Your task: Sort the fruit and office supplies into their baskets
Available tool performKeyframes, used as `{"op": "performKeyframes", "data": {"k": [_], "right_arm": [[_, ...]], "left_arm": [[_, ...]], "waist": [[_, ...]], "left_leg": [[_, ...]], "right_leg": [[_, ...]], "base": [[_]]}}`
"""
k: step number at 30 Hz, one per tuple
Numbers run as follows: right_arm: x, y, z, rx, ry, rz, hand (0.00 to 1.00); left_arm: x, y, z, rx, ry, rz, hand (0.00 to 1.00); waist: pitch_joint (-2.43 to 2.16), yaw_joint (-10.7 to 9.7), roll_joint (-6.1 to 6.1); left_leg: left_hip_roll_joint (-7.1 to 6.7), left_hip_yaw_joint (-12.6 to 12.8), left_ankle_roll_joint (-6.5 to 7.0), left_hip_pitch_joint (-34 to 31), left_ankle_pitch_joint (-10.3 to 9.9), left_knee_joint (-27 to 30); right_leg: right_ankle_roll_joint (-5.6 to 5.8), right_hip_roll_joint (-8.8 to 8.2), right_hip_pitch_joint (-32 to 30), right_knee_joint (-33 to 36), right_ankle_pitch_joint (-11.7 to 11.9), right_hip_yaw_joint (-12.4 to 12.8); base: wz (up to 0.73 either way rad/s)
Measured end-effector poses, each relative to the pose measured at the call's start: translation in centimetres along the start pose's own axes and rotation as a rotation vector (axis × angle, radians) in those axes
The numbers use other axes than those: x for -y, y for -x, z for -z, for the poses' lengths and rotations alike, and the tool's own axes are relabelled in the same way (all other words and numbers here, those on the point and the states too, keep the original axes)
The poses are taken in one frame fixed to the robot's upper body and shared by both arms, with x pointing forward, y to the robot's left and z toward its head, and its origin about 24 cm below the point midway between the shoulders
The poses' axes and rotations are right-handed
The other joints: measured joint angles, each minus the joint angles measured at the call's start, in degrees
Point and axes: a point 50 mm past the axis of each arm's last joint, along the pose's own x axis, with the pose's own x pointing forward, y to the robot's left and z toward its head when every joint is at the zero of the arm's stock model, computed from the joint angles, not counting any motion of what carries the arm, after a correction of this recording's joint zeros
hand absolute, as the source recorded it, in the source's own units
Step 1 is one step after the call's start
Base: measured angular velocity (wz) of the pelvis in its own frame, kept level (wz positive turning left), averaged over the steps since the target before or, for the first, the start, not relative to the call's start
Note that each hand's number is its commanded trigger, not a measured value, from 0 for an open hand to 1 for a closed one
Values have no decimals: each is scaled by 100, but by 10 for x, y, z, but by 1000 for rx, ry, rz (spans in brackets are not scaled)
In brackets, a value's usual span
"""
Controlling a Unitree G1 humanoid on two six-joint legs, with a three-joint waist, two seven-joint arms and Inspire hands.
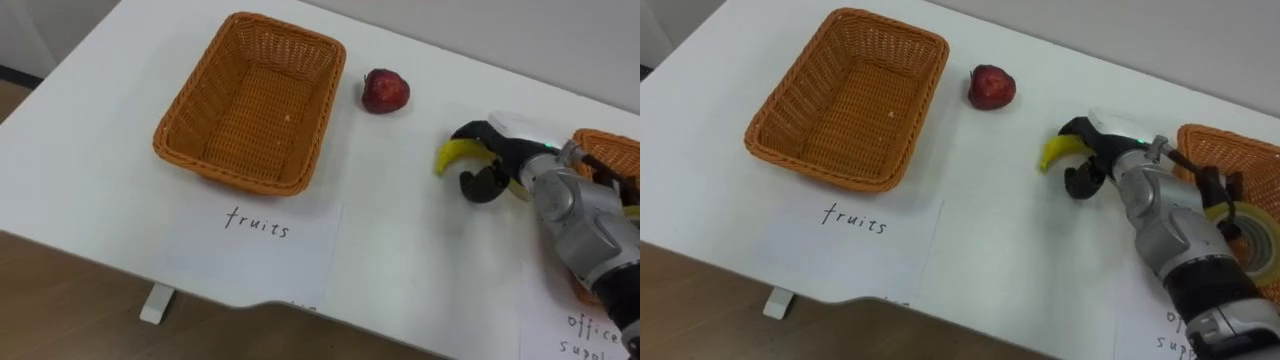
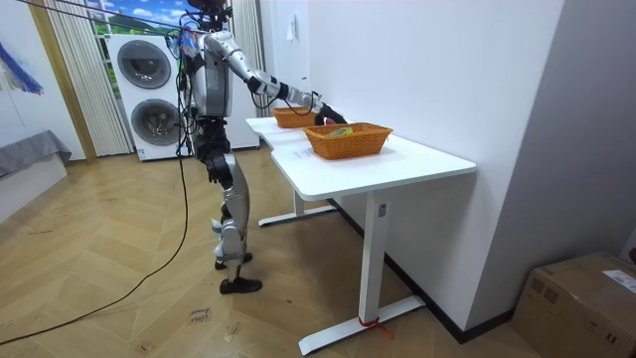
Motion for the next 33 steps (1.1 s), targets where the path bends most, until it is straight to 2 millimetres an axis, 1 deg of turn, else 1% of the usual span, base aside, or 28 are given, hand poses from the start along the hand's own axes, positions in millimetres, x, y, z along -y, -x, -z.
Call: {"op": "performKeyframes", "data": {"k": [1, 4, 5, 7, 10, 14, 20, 21, 22, 27, 33], "right_arm": [[1, 0, 1, -3, 2, 1, 100], [1, 0, 1, -12, 17, 5, 100], [0, 0, 1, -14, 34, 7, 100], [1, 0, 1, -17, 51, 6, 100], [-1, 0, 0, -13, 58, -2, 100], [-1, 0, -1, -16, 62, -3, 100], [2, 1, -5, -16, 95, -10, 100], [2, 1, -6, -15, 96, -11, 100], [2, 2, -7, -11, 101, -11, 100], [3, 2, -10, 2, 128, -9, 100], [4, 6, -25, 70, 158, 7, 100]], "left_arm": [[-1, 0, -2, 4, -1, -3, 0], [-3, -1, -4, 11, -1, -12, 0], [-4, -1, -7, 16, 0, -15, 0], [-5, -1, -6, 13, 3, -25, 0], [-6, -1, -6, 14, 6, -31, 0], [-6, -1, -9, 24, 9, -32, 0], [-6, -1, -6, 15, 1, -29, 0], [-6, -1, -5, 13, 0, -29, 0], [-6, -1, -5, 12, 0, -29, 0], [-6, -1, -5, 14, -2, -33, 0], [-8, -1, -8, 36, 3, -57, 0]], "waist": [[5, 23, -16], [50, 102, -92], [48, 131, -117], [40, 149, -136], [36, 154, -164], [38, 153, -162], [42, 190, -158], [38, 190, -162], [17, 190, -191], [10, 187, -201], [11, 134, -224]], "left_leg": [[-3, -8, 0, -3, 0, -1], [1, -3, -2, -19, 2, -6], [0, -18, -2, -35, 2, -7], [1, -15, -1, -43, 1, -1], [2, -6, 0, -13, 0, -21], [6, -3, -1, -11, 0, -22], [13, -23, -5, -23, 0, -17], [13, -31, -6, -24, 0, -17], [13, -44, -6, -22, 0, -20], [13, -26, -7, 6, 1, -26], [16, 0, -13, 16, 6, -54]], "right_leg": [[0, 1, 0, 0, 0, -3], [0, 9, -17, -5, 0, 10], [0, 10, -38, -7, 0, 10], [0, 9, -33, -9, 0, -14], [0, 17, -8, -10, 0, 49], [0, 27, -8, -16, 0, 70], [0, 40, -7, -27, 0, 63], [0, 40, -8, -30, 0, 64], [0, 41, -9, -32, 0, 61], [0, 40, -9, -33, 0, 67], [0, 43, -8, -41, 0, 56]], "base": [[4], [1], [0], [2], [1], [0], [0], [0], [0], [0], [0]]}}
